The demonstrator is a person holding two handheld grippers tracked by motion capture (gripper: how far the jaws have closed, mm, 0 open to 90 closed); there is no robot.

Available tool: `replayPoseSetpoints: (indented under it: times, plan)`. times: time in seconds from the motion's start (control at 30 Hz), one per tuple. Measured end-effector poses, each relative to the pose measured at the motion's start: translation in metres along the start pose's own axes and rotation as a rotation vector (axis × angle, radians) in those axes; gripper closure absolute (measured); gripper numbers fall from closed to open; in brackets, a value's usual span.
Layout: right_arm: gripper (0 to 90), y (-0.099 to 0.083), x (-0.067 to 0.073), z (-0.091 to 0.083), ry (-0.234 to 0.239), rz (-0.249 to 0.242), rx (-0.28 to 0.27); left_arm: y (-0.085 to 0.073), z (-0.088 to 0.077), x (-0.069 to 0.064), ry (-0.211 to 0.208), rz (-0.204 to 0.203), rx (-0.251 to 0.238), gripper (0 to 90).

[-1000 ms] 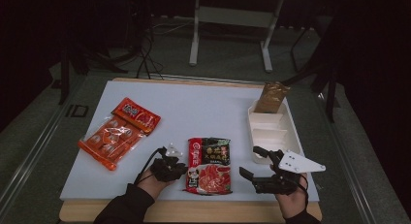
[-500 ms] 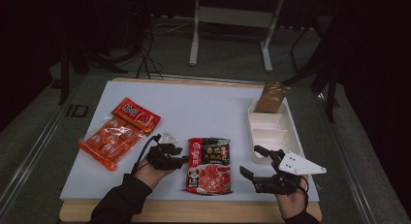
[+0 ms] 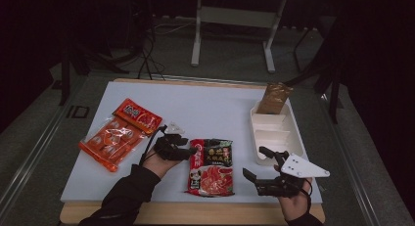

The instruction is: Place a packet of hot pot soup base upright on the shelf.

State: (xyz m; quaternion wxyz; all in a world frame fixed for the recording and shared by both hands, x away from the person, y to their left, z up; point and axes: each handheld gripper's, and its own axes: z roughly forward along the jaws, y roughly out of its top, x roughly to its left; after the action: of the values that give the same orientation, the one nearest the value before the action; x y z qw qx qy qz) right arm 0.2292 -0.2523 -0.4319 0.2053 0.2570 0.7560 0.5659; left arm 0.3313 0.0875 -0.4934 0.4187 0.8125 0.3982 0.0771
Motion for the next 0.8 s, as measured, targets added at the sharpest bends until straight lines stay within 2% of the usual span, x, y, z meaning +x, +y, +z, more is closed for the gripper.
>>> replayPoseSetpoints:
  times: [0.1, 0.17, 0.23, 0.37, 0.5, 0.6, 0.8]
  plan:
    - [10.2, 0.001, 0.0, -0.001, -0.018, 0.006, -0.013, 0.002, 0.009, 0.003, 0.026, 0.0, 0.008, 42.9]
    - [10.2, 0.001, 0.0, -0.002, -0.014, 0.013, -0.02, 0.002, 0.017, 0.006, 0.031, -0.02, 0.021, 42.9]
    - [10.3, 0.001, 0.0, -0.002, -0.023, 0.006, -0.011, 0.001, 0.025, 0.01, 0.02, -0.039, 0.031, 42.9]
    - [10.3, -0.001, 0.001, 0.0, -0.02, 0.002, 0.003, -0.001, 0.038, 0.017, 0.048, -0.066, 0.063, 40.7]
    - [10.3, -0.001, 0.001, 0.0, -0.017, -0.001, 0.005, -0.003, 0.048, 0.024, 0.048, -0.096, 0.074, 40.7]
    - [10.4, -0.002, 0.002, 0.002, -0.011, -0.003, 0.014, -0.005, 0.055, 0.028, 0.032, -0.118, 0.076, 40.8]
    - [11.0, -0.004, 0.001, 0.004, -0.004, -0.005, 0.032, -0.005, 0.06, 0.026, 0.045, -0.119, 0.087, 46.0]
